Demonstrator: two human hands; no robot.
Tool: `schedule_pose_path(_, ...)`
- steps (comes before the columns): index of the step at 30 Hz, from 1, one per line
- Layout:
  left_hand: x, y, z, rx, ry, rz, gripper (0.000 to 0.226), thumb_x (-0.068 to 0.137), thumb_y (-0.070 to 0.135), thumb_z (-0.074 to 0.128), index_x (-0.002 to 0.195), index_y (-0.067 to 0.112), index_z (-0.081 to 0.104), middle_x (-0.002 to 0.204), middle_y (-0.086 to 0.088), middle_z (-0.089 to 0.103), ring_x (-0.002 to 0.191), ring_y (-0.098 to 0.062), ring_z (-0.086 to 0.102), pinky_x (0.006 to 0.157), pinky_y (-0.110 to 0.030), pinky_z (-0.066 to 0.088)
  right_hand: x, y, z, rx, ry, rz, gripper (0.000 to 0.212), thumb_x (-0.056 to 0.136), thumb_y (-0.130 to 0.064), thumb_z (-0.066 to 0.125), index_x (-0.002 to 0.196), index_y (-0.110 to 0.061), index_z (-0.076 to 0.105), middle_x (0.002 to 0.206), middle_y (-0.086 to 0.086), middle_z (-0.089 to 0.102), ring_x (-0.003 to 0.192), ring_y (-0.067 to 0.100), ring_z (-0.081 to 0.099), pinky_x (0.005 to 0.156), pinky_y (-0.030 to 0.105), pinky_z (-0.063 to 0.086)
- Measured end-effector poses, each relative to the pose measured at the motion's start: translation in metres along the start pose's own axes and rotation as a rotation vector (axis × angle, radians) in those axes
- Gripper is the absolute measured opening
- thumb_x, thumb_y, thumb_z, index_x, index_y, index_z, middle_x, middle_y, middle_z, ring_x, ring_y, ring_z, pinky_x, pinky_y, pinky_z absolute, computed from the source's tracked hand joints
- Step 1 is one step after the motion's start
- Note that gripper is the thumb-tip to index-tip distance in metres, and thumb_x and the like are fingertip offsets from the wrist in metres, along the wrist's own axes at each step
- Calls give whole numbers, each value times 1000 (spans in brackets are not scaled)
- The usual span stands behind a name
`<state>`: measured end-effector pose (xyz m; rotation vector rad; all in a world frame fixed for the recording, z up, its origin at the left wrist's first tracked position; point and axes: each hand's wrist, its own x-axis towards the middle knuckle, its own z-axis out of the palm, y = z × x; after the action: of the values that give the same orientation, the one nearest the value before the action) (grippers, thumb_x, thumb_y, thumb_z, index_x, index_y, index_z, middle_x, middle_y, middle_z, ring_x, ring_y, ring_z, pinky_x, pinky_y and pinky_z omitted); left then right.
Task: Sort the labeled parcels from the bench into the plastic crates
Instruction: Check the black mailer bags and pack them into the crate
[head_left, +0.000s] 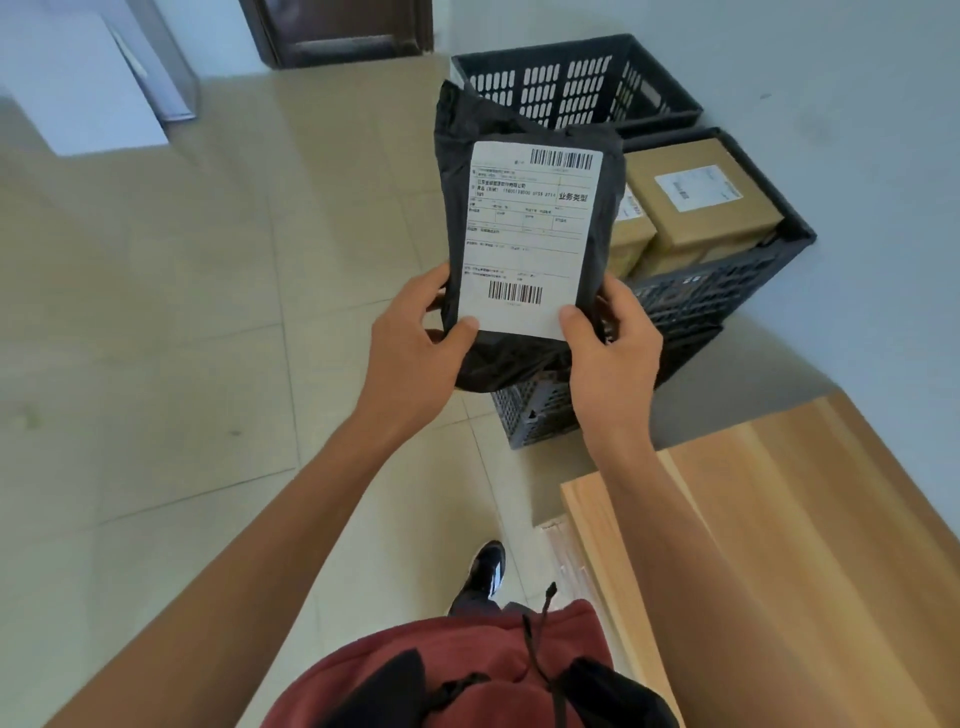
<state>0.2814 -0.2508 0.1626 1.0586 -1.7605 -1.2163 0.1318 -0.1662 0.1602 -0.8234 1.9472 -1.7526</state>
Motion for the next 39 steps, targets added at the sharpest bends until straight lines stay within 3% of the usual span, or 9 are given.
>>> schedule_pose_path(3, 38, -1, -6, 13, 49, 0, 56, 96, 4, 64, 146, 28, 56, 135, 12, 64, 118, 8, 58, 86, -18, 57, 36, 0, 25, 56, -52, 8, 43, 99, -7, 63, 140, -16, 62, 129, -1, 70, 119, 8, 66, 99, 27, 57)
schedule_pose_path(6, 70, -6, -8, 25, 77, -22, 55, 97, 5, 63, 146, 29, 55, 133, 15, 64, 117, 9, 58, 86, -15, 56, 68, 3, 47, 48, -93, 24, 43, 99, -9, 64, 140, -19, 62, 130, -3, 70, 121, 8, 65, 100, 30, 58)
schedule_pose_path(15, 193, -36, -29, 48, 61, -104, 51, 99, 12, 63, 146, 30, 56, 136, 13, 65, 122, -3, 60, 102, -35, 56, 168, 13, 127, 23, -141, 52, 40, 100, -8, 62, 137, -21, 64, 129, -5, 70, 120, 7, 65, 100, 35, 59)
schedule_pose_path(23, 330, -66, -75, -8, -11, -182, 44, 101, 8, 61, 140, 28, 64, 126, 13, 72, 115, -8, 67, 96, -44, 60, 251, 8, 225, -14, -123, 73, 42, 99, -4, 62, 134, -26, 62, 131, -6, 66, 122, 6, 62, 105, 40, 55)
schedule_pose_path(29, 416, -73, -77, 3, -123, -166, 39, 101, 9, 61, 132, 31, 67, 120, 19, 72, 110, -3, 67, 92, -30, 58, 311, 14, 262, -6, -44, 129, 41, 99, -4, 63, 130, -31, 62, 129, -6, 66, 120, 6, 62, 105, 41, 55)
schedule_pose_path(36, 518, -84, -38, 64, -239, -152, 41, 102, 11, 60, 140, 29, 64, 124, 19, 71, 115, -3, 65, 81, -11, 53, 402, 39, 278, -6, 51, 181, 39, 99, -6, 62, 129, -30, 64, 127, -9, 67, 120, 9, 63, 103, 43, 56)
schedule_pose_path(39, 555, -85, -19, 90, -295, -150, 45, 102, 11, 59, 142, 32, 61, 126, 21, 70, 117, -2, 64, 81, -10, 54, 442, 56, 280, -24, 73, 212, 41, 99, -12, 62, 136, -27, 62, 131, -7, 67, 123, 11, 63, 100, 42, 58)
